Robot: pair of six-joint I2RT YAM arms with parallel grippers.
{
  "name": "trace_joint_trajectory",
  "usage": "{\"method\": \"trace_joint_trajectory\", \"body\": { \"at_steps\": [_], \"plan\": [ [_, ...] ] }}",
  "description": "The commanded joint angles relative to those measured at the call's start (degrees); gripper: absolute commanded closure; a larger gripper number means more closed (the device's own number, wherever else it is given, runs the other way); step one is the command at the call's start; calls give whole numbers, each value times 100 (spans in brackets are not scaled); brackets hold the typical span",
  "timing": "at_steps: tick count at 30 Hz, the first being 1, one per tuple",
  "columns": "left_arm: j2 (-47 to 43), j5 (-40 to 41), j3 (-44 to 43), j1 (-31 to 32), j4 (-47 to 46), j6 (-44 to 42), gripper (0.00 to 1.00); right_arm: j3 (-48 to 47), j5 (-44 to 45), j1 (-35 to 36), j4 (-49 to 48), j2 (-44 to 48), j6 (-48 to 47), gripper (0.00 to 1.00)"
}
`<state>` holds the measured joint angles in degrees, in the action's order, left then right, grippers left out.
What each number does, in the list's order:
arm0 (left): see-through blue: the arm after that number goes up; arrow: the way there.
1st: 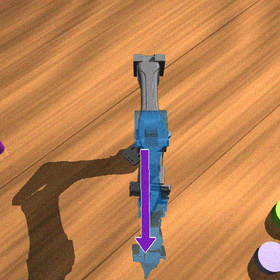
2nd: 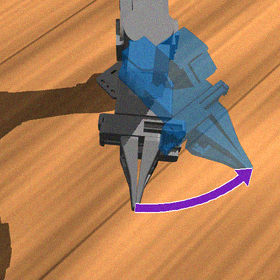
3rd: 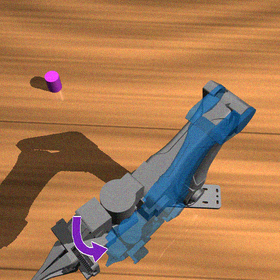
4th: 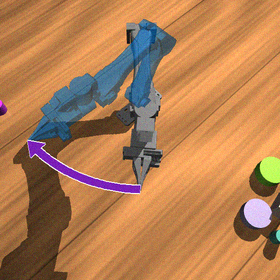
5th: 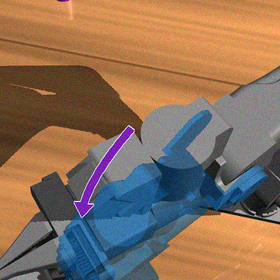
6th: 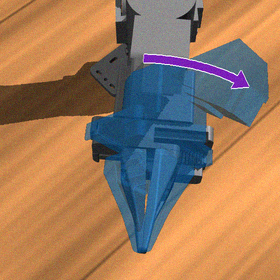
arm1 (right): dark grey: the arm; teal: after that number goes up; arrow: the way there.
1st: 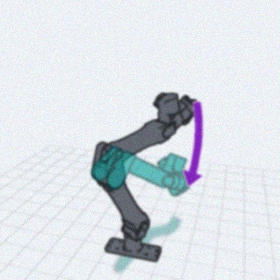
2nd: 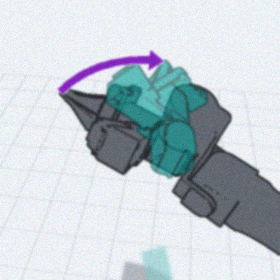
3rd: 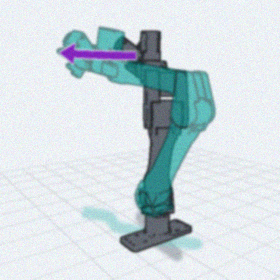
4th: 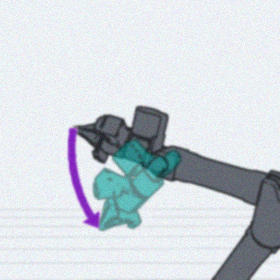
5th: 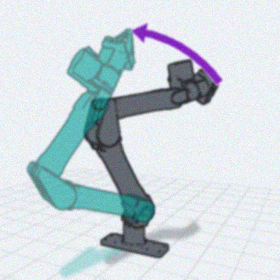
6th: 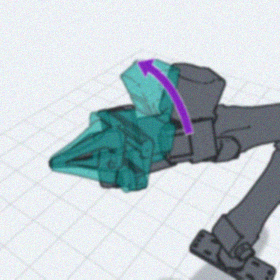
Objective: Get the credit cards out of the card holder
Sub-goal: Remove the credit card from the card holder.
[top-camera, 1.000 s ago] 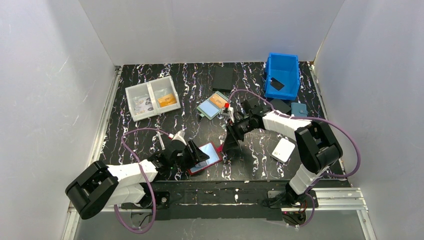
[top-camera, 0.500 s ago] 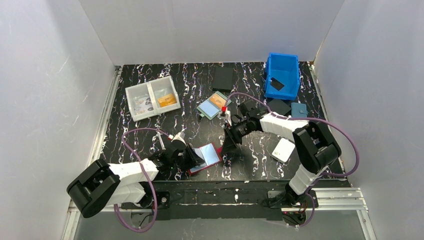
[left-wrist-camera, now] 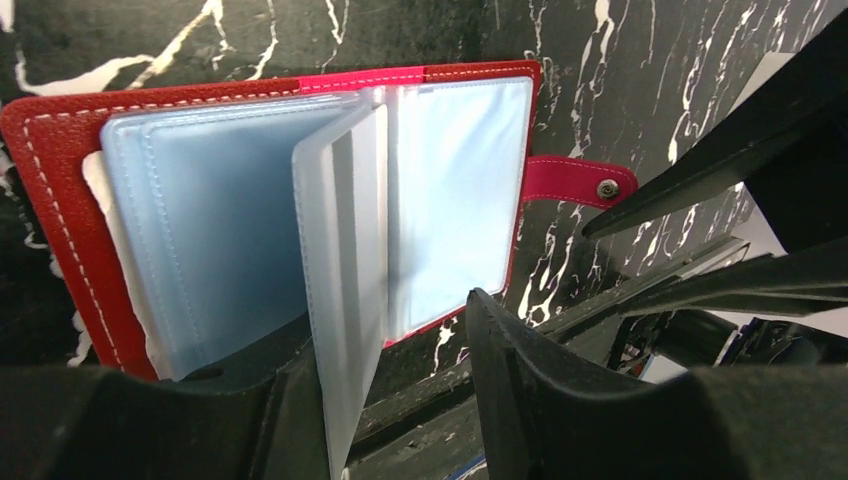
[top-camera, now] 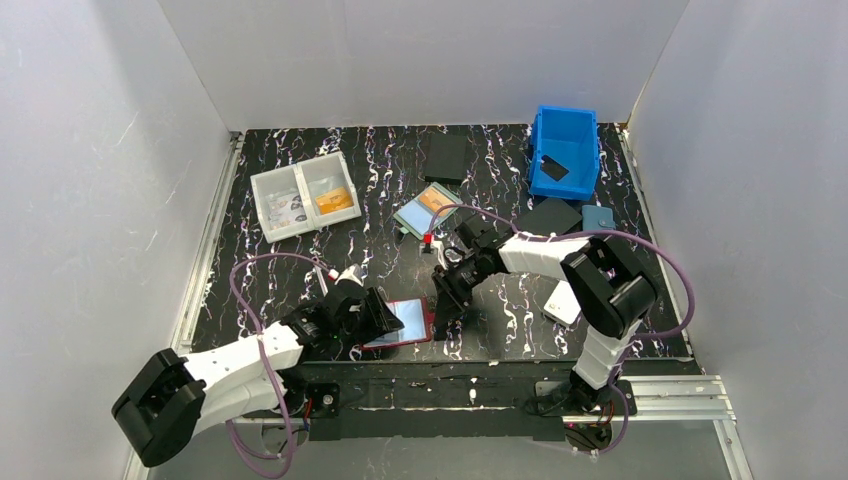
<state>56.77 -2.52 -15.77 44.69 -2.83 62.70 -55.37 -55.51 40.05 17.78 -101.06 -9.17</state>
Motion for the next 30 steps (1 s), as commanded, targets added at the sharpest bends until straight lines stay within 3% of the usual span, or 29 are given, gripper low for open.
{"method": "trace_joint_trajectory", "body": {
  "at_steps": [1,5,8,12,14,16,22,30],
  "plan": [
    [-205,173,42,-56,827,-100,59,22,137,82,-145,-113,105,56],
    [-432,173,196,-70,807,-14,64,65,-29,97,-298,-124,251,57],
    [-472,169,252,-85,604,-5,67,161,-788,143,-706,-102,575,58],
    [-146,-159,332,-104,-168,16,84,300,-882,346,-1154,6,881,59],
    [124,-275,220,-109,-269,-26,96,287,-680,362,-1145,-16,1017,65],
    [344,-367,136,-104,-450,-87,100,210,-389,363,-966,-59,948,75],
    [867,-596,-161,-109,-1030,-177,100,167,156,256,-796,8,934,89],
    [1760,-1004,-566,-107,-1746,-269,100,153,634,61,-708,-96,934,94]
  ]
}}
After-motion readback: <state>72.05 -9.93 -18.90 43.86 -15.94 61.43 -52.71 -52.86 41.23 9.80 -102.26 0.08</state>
